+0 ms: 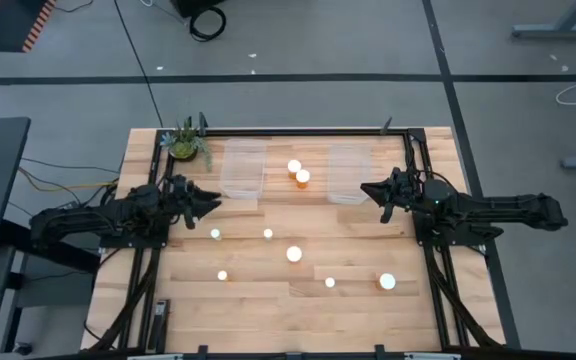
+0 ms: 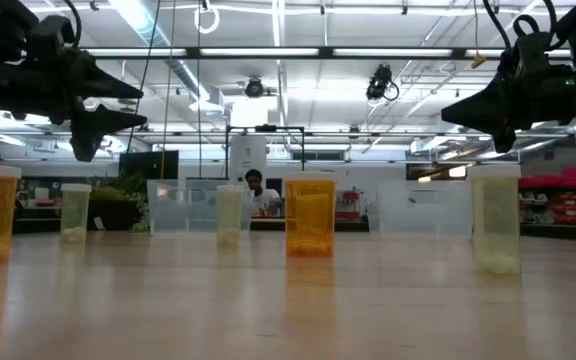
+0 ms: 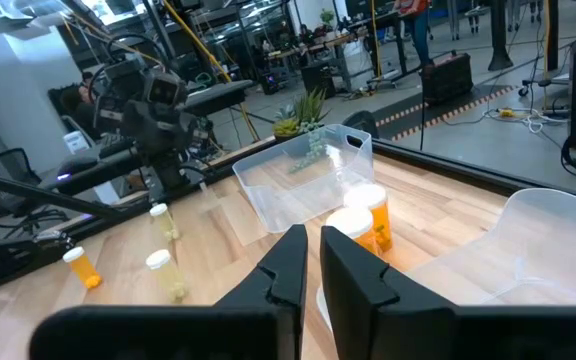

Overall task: Pick and place medicine bottles into bin by pill shape (circle, oval)
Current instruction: Put the left small yellow pill bottle into the left transparent bin

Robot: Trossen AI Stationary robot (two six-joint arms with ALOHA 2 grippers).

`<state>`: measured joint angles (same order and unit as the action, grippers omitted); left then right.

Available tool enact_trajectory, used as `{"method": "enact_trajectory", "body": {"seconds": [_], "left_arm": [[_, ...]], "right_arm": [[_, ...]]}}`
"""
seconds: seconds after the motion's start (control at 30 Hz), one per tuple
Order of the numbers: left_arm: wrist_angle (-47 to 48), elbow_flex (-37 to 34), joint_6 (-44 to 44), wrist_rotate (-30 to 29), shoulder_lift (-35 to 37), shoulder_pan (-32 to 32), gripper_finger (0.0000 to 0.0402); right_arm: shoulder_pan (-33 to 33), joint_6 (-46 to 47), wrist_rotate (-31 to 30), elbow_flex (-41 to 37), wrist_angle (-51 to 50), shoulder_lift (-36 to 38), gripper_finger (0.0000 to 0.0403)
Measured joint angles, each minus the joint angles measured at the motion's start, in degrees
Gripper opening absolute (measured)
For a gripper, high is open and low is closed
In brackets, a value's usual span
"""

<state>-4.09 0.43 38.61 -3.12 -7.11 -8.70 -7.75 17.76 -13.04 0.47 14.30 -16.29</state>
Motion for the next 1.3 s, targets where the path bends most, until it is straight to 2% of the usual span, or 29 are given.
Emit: {"method": "enact_trajectory", "body": {"seconds": [0.07,0.47,0.57,0.67,0.83,1.17,1.3], "left_arm": [[-0.4,0.0,3.0,-0.2,0.0,-0.1,0.0193],[-2.1,0.0,2.6,-2.9,0.0,-0.1,0.0188],[-2.1,0.0,0.0,-2.8,0.0,-0.1,0.0186],[-1.2,0.0,0.1,-1.0,0.0,0.0,0.0187],[0.1,0.2,2.4,5.6,0.0,0.0,0.0188],[5.3,1.5,2.8,5.5,-3.1,0.0,0.0185],[8.9,6.6,-1.5,5.6,-8.1,-0.1,0.0180]], "right_arm": [[0.0,0.0,0.0,0.0,0.0,0.0,0.0039],[0.0,0.0,0.0,0.0,0.0,0.0,0.0039],[0.0,0.0,0.0,0.0,0.0,0.0,0.0039],[0.0,0.0,0.0,0.0,0.0,0.0,0.0039],[0.0,0.0,0.0,0.0,0.0,0.0,0.0039],[0.0,0.0,0.0,0.0,0.0,0.0,0.0039],[0.0,0.0,0.0,0.0,0.0,0.0,0.0039]]}}
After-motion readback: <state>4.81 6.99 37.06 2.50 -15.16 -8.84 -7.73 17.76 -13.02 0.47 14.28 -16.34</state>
